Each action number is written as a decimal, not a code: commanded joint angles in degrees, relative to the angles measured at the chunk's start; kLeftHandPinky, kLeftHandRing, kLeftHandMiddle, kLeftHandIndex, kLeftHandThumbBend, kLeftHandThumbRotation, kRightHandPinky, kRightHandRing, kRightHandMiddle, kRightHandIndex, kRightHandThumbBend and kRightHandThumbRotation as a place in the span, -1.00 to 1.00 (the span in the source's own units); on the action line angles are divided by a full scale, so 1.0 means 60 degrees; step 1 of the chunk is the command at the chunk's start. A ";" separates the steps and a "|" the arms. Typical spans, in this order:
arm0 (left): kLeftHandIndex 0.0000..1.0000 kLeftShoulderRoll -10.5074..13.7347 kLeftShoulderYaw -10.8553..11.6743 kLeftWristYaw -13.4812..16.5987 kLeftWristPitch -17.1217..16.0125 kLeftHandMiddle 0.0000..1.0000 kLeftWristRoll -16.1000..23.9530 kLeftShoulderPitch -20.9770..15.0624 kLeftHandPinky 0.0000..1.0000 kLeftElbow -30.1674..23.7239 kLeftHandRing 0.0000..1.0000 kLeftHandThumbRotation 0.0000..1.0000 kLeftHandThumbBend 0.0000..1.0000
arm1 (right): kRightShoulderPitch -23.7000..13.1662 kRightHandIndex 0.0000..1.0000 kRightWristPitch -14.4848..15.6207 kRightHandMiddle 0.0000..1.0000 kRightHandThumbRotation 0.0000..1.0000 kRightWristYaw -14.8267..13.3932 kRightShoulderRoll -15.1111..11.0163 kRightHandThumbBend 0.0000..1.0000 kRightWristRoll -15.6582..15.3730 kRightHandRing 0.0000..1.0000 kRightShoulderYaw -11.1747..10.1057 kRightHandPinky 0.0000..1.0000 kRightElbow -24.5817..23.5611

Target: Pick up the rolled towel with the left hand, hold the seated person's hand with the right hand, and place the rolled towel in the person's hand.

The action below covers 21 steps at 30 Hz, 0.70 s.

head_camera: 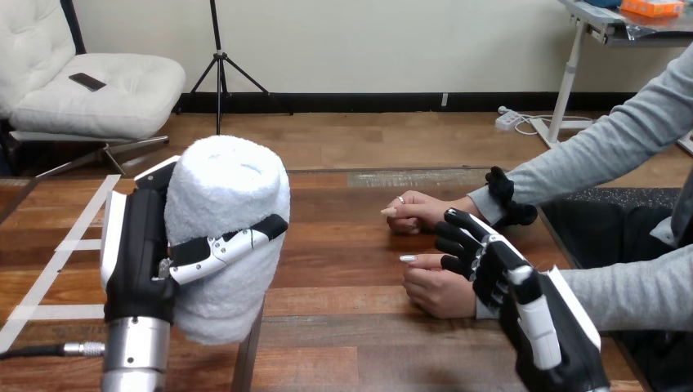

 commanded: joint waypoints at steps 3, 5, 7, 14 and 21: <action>-0.18 -0.0310 0.0109 -0.0183 -0.0253 -0.24 -0.0218 -0.0006 -0.44 -0.1031 -0.35 -1.00 0.25 | -0.1308 0.76 -0.0517 0.76 1.00 -0.0032 -0.0507 0.83 -0.0370 0.74 -0.0378 0.70 0.0664; -0.18 -0.0350 0.0110 -0.0223 -0.0250 -0.24 -0.0199 0.0053 -0.44 -0.1119 -0.35 -1.00 0.24 | -0.1526 0.77 -0.0722 0.77 1.00 -0.0082 -0.0653 0.82 -0.0586 0.75 -0.0438 0.70 0.0929; -0.19 -0.0393 0.0121 -0.0259 -0.0231 -0.23 -0.0184 0.0086 -0.43 -0.1183 -0.34 -1.00 0.23 | -0.1694 0.75 -0.0887 0.76 1.00 -0.0185 -0.0751 0.80 -0.0803 0.73 -0.0488 0.68 0.1130; -0.19 -0.0464 0.0172 -0.0445 -0.0247 -0.22 -0.0214 0.0103 -0.42 -0.1224 -0.33 -1.00 0.20 | -0.2469 0.73 -0.1305 0.75 1.00 -0.0156 -0.1303 0.65 -0.1218 0.72 -0.0593 0.64 0.2071; -0.21 -0.0460 0.0189 -0.0662 -0.0245 -0.24 -0.0299 0.0081 -0.44 -0.1186 -0.36 -1.00 0.19 | -0.3186 0.71 -0.1707 0.75 1.00 -0.0145 -0.1892 0.53 -0.1641 0.74 -0.0619 0.66 0.2936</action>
